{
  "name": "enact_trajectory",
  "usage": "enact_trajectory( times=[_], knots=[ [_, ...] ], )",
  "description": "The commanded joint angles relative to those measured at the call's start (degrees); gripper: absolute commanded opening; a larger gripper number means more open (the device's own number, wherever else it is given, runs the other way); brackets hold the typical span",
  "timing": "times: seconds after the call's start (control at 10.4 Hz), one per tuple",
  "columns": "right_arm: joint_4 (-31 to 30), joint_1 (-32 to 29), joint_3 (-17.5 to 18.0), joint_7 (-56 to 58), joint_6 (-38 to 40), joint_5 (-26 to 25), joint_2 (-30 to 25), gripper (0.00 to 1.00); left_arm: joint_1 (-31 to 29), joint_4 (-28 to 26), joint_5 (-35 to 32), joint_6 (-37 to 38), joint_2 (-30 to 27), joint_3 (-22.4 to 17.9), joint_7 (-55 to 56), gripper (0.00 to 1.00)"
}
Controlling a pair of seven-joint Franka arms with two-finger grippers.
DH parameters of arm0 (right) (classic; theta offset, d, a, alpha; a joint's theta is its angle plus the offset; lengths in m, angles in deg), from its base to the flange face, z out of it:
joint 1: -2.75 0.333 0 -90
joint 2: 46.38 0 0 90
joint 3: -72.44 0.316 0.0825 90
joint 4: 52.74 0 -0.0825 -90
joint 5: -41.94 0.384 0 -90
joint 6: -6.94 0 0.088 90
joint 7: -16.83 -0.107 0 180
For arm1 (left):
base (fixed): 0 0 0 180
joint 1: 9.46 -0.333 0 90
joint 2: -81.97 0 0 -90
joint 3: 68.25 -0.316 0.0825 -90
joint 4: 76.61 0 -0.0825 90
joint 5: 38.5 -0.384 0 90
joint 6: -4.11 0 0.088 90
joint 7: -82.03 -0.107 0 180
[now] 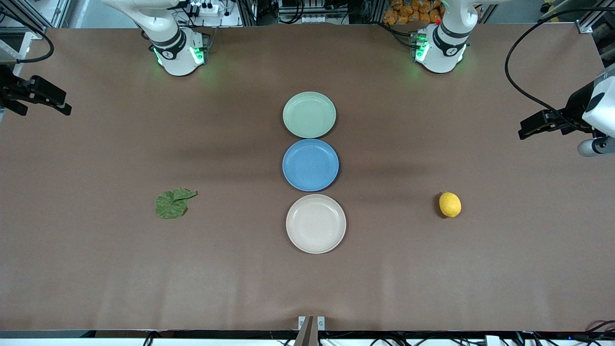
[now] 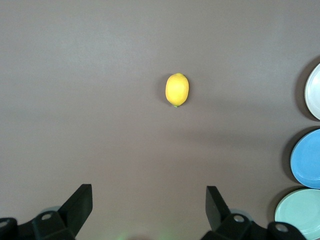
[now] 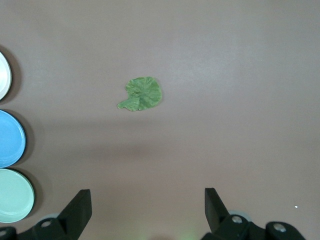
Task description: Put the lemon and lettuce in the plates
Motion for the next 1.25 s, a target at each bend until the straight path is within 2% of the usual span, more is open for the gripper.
enact_trajectory(
  times=[0.0,1.15],
  knots=[
    [0.7,-1.1,0.8,0.2,0.8,0.5,0.3,1.0,-0.2,-0.1,0.2,-0.6,-0.1,0.0,-1.5,1.0],
    [-0.5,-1.2,0.8,0.2,0.8,0.6,0.1,1.0,-0.2,-0.3,0.2,-0.6,0.7,-0.1,-1.6,1.0]
  ],
)
